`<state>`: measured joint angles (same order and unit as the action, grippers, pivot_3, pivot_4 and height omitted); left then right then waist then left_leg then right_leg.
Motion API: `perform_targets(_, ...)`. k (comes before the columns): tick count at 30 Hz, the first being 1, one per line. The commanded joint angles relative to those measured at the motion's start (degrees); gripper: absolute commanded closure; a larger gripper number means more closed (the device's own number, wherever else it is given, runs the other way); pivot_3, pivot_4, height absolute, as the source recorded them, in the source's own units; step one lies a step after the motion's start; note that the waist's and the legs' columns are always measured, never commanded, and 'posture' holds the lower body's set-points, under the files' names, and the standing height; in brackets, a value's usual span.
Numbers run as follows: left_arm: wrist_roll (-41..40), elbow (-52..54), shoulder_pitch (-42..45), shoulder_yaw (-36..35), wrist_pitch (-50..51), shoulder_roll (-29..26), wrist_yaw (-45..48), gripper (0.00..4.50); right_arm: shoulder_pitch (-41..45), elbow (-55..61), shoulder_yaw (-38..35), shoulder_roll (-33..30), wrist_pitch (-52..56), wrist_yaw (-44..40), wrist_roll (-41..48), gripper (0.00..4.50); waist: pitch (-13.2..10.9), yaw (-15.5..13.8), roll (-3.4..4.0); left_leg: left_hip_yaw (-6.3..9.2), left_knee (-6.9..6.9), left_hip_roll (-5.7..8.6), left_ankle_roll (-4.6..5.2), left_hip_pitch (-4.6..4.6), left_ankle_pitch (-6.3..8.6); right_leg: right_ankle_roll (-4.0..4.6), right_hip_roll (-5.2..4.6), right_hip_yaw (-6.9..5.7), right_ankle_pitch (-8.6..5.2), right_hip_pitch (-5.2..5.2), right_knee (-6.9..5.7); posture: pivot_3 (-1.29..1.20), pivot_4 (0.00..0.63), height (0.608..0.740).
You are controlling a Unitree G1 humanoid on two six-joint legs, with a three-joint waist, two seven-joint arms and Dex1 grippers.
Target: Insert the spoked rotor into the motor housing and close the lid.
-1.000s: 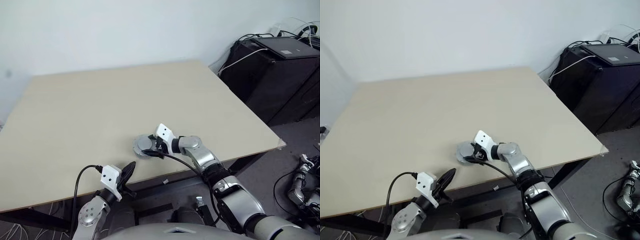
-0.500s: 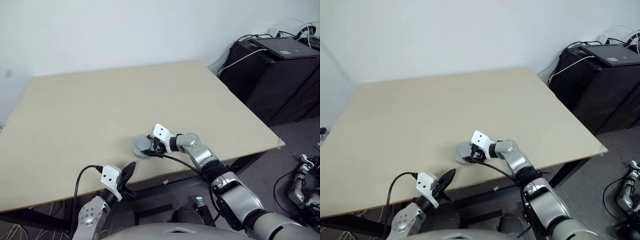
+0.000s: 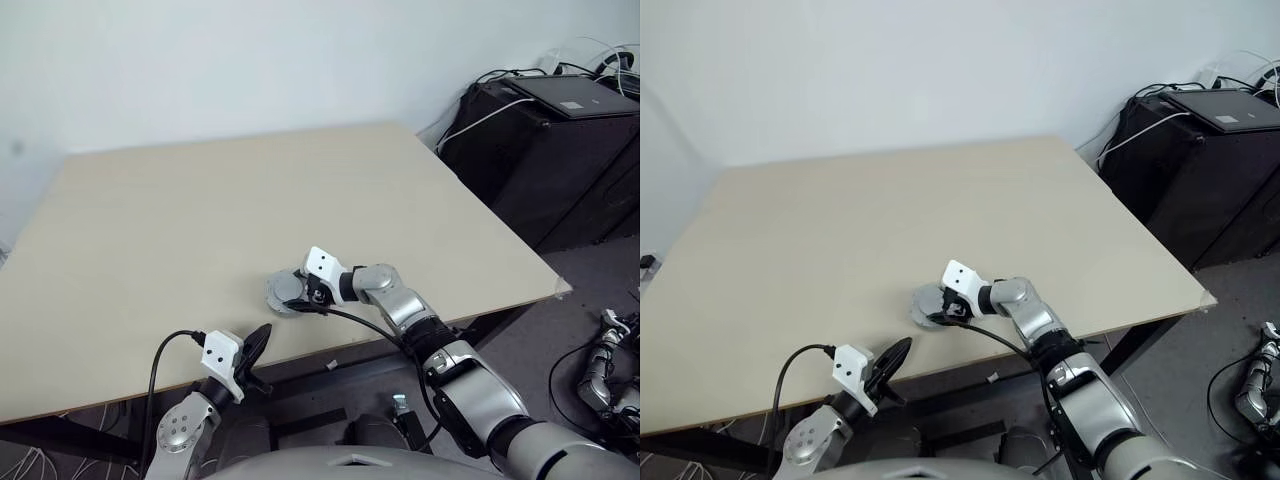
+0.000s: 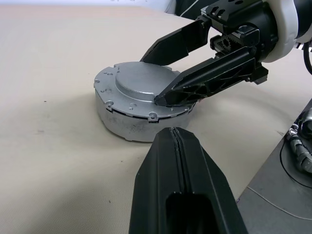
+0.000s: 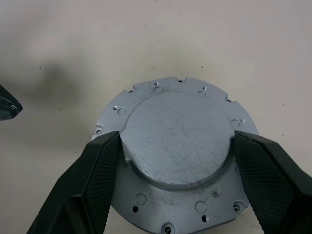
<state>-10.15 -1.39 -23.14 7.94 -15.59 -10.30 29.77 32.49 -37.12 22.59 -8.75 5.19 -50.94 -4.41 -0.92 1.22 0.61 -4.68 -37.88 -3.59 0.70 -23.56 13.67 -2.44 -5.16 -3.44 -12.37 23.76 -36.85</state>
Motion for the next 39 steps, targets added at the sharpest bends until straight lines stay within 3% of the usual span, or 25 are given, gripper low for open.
perform_targets(1,0.0,2.3,0.5,0.1,-0.3,0.1,-0.4,4.5,0.3,-3.0,1.5,-1.7,1.1,2.7,-4.2,1.17,0.0,0.0,0.05,0.0,0.0,0.0,0.0,0.01,0.0,0.0,0.0,0.0,0.0,-0.01,-0.01,0.0,0.0,0.74)
perform_targets(18,0.0,2.3,0.8,0.2,0.1,-0.2,-0.1,4.5,0.0,-2.2,1.2,-2.6,4.6,-2.7,-2.1,1.17,0.2,-0.5,0.22,0.09,0.04,0.04,0.0,0.02,0.0,0.0,-0.09,-0.07,0.0,-0.03,0.05,0.0,0.0,0.74)
perform_targets(39,0.0,2.1,0.7,0.8,0.0,0.2,-0.8,4.5,1.0,-2.9,2.6,-3.5,5.7,-3.2,-3.3,1.17,0.2,-0.6,0.23,0.14,0.07,0.05,-0.01,0.01,0.0,-0.01,-0.14,-0.1,0.0,-0.02,0.1,0.0,0.0,0.74)
